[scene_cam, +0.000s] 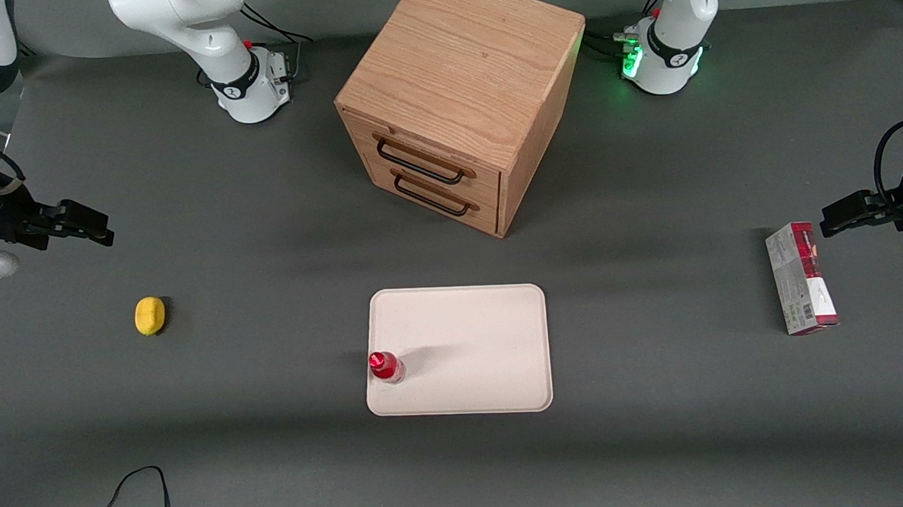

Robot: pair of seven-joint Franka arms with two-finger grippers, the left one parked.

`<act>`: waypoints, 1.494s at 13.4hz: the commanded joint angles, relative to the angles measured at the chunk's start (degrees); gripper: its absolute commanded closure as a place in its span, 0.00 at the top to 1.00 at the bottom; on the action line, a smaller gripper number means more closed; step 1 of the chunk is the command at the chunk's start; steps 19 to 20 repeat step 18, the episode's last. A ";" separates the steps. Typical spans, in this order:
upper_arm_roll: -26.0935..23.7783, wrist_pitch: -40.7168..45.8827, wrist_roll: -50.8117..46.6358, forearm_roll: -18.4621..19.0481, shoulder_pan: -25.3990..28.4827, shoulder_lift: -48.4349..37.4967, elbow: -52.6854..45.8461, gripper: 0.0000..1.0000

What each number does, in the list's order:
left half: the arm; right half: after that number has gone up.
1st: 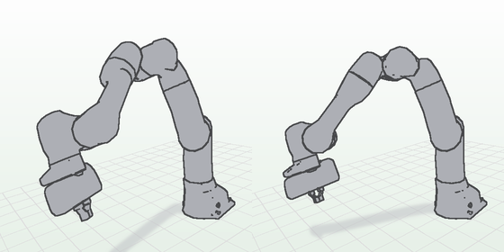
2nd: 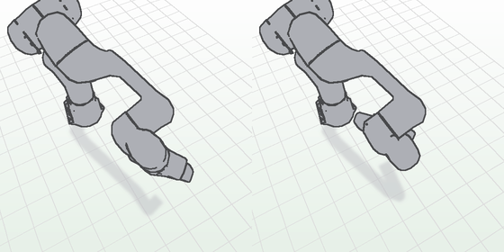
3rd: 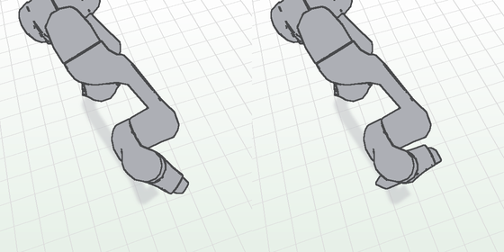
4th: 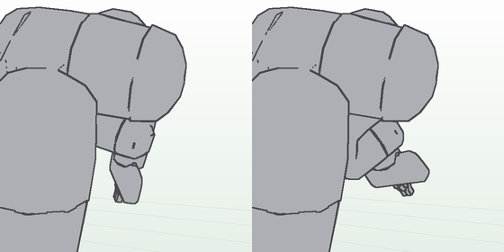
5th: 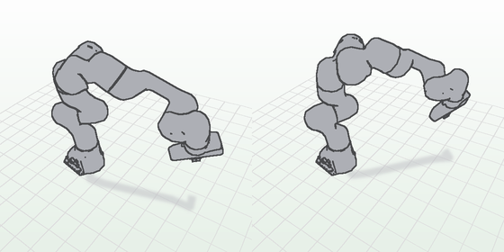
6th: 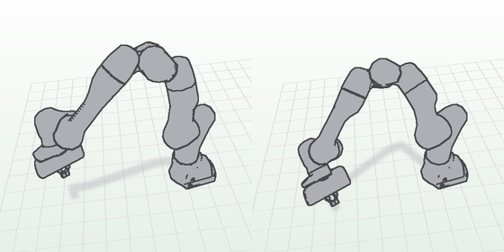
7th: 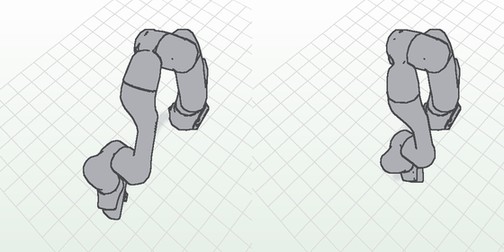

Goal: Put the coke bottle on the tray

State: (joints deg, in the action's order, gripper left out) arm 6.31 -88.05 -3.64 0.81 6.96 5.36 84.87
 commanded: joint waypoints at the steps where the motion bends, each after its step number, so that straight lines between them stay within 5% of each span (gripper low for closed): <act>1: -0.07 -0.81 -4.62 -0.99 0.25 -1.40 1.17 1.00; 4: 0.28 -2.64 6.86 -0.28 -0.10 -0.79 0.21 1.00; 20: 2.48 -2.12 3.47 -0.28 1.04 -0.26 0.20 1.00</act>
